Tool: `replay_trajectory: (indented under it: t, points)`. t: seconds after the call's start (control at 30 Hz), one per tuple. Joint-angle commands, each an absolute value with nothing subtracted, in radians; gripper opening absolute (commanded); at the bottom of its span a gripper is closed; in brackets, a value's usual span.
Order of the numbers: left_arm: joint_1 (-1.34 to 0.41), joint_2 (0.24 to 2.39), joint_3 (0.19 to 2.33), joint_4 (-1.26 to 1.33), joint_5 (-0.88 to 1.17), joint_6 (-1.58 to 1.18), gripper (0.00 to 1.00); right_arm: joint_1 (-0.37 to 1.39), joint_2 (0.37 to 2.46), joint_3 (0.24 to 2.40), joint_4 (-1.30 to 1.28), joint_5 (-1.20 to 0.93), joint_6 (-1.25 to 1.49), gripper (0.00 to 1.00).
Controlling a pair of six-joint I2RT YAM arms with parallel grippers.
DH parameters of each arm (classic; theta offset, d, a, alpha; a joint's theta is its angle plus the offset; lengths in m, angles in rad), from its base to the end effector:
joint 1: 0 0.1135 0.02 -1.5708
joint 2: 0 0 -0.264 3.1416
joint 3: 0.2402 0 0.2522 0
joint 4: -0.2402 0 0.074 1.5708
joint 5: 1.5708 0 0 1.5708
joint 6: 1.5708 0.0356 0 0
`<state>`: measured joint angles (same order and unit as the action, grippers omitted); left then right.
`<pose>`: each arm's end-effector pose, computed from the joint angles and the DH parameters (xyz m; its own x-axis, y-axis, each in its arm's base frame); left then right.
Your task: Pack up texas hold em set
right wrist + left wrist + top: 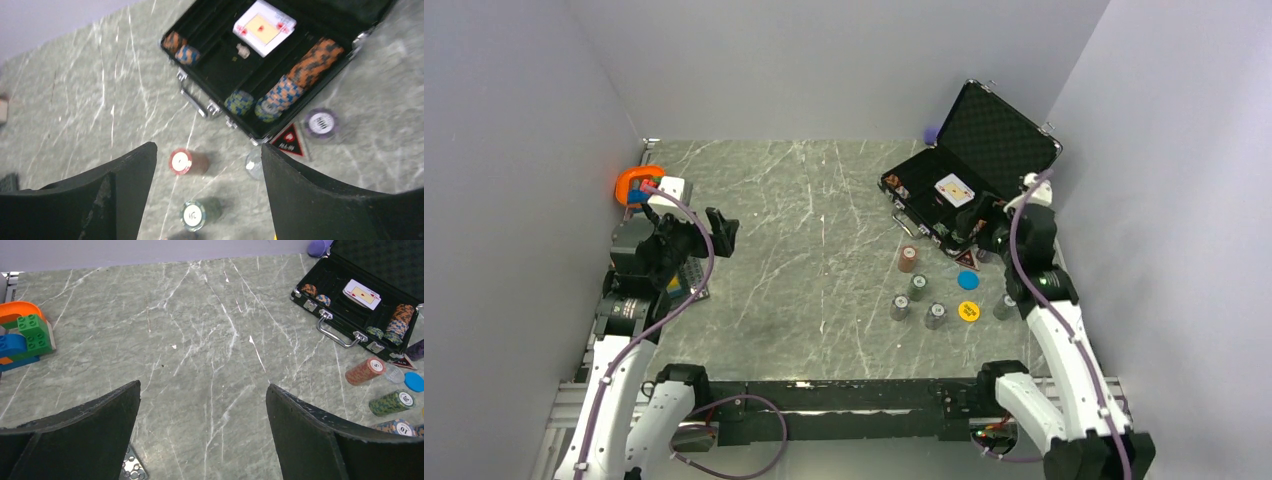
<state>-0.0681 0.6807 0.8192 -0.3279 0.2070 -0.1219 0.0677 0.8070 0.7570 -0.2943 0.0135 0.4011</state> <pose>0.1552 -0.0179 0.3524 -0.2190 -0.1043 -0.9701 0.2432 0.9571 -0.1578 0.1878 0.0123 0.3149 -0.3315 0.3688 -0.8684 0.0809 0.9281 0.3633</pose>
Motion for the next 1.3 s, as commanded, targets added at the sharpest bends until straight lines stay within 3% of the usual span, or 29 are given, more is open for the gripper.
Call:
replay_trajectory:
  t: [0.0, 0.17, 0.57, 1.27]
  points:
    - [-0.075, 0.672, 0.816, -0.325, 0.22, -0.124, 0.99, 0.146, 0.945, 0.863, -0.458, -0.039, 0.433, 0.79]
    - [-0.082, 0.652, 0.803, -0.337, 0.188, -0.102, 0.99, 0.333, 1.134, 0.971, -0.563, 0.099, 0.48, 0.78]
    - [-0.124, 0.673, 0.798, -0.336, 0.173, -0.097, 0.99, 0.479, 1.556, 1.216, -0.74, 0.171, 0.421, 0.76]
    - [-0.137, 0.683, 0.801, -0.347, 0.154, -0.098, 1.0, 0.549, 1.706, 1.204, -0.606, 0.318, 0.365, 0.59]
